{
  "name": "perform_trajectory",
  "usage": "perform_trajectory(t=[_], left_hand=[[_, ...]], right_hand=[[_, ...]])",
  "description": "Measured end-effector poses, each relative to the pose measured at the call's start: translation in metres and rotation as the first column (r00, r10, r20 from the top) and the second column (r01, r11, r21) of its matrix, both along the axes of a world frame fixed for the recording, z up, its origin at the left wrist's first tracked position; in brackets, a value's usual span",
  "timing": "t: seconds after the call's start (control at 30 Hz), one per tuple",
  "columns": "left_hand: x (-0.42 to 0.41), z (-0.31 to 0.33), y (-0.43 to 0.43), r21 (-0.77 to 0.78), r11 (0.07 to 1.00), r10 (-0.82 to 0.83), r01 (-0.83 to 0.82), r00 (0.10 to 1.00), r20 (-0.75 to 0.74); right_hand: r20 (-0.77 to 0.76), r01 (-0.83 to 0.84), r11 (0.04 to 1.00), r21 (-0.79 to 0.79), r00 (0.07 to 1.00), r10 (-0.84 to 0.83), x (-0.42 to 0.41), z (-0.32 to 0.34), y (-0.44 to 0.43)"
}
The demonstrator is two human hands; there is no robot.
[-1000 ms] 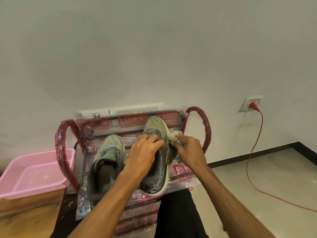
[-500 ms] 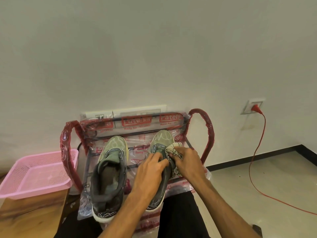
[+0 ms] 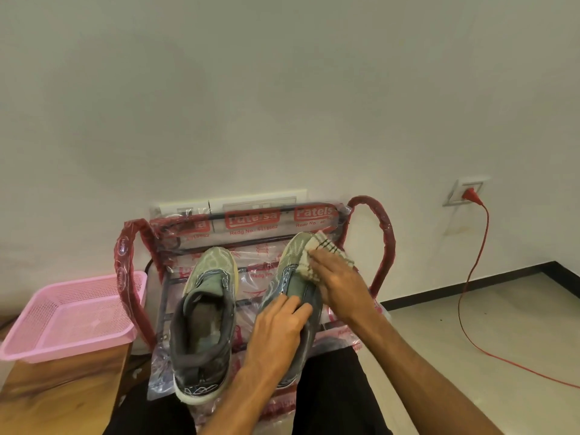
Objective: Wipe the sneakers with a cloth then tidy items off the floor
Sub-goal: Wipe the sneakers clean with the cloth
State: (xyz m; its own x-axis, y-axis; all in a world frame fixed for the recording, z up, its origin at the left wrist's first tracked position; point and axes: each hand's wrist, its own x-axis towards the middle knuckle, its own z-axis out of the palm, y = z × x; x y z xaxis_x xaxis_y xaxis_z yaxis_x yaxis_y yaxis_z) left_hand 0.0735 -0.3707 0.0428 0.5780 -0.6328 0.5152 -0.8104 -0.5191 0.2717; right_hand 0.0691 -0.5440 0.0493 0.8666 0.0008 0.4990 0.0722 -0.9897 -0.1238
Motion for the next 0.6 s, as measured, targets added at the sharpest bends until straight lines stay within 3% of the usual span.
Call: perform_trajectory(t=[0.1, 0.2, 0.3, 0.4, 0.5, 0.6], left_hand=[[0.006, 0.0, -0.001, -0.016, 1.0, -0.01, 0.01, 1.0, 0.005], [0.011, 0.0, 0.0, -0.028, 1.0, -0.01, 0.01, 1.0, -0.013], [0.008, -0.001, 0.001, -0.014, 1.0, -0.026, 0.026, 1.0, -0.015], [0.007, -0.002, 0.0, -0.015, 0.999, -0.033, 0.033, 0.999, -0.017], [0.013, -0.002, -0.001, -0.025, 1.0, -0.019, 0.018, 0.999, -0.036], [0.012, -0.003, 0.0, -0.032, 0.999, -0.038, 0.036, 0.997, -0.061]], right_hand=[[-0.04, 0.103, 0.986, 0.133, 0.994, -0.099, 0.011, 0.006, -0.007], [-0.099, 0.024, 0.961, 0.275, 0.995, 0.004, 0.004, -0.001, 0.009], [-0.102, -0.054, 0.972, 0.227, 0.992, 0.078, -0.009, -0.008, 0.014], [-0.048, 0.047, 0.989, 0.14, 0.998, -0.041, 0.003, -0.007, 0.001], [-0.052, 0.158, 0.962, 0.224, 0.987, -0.15, 0.014, -0.004, 0.005], [-0.048, 0.068, 0.961, 0.268, 0.997, -0.057, 0.012, -0.007, 0.014]])
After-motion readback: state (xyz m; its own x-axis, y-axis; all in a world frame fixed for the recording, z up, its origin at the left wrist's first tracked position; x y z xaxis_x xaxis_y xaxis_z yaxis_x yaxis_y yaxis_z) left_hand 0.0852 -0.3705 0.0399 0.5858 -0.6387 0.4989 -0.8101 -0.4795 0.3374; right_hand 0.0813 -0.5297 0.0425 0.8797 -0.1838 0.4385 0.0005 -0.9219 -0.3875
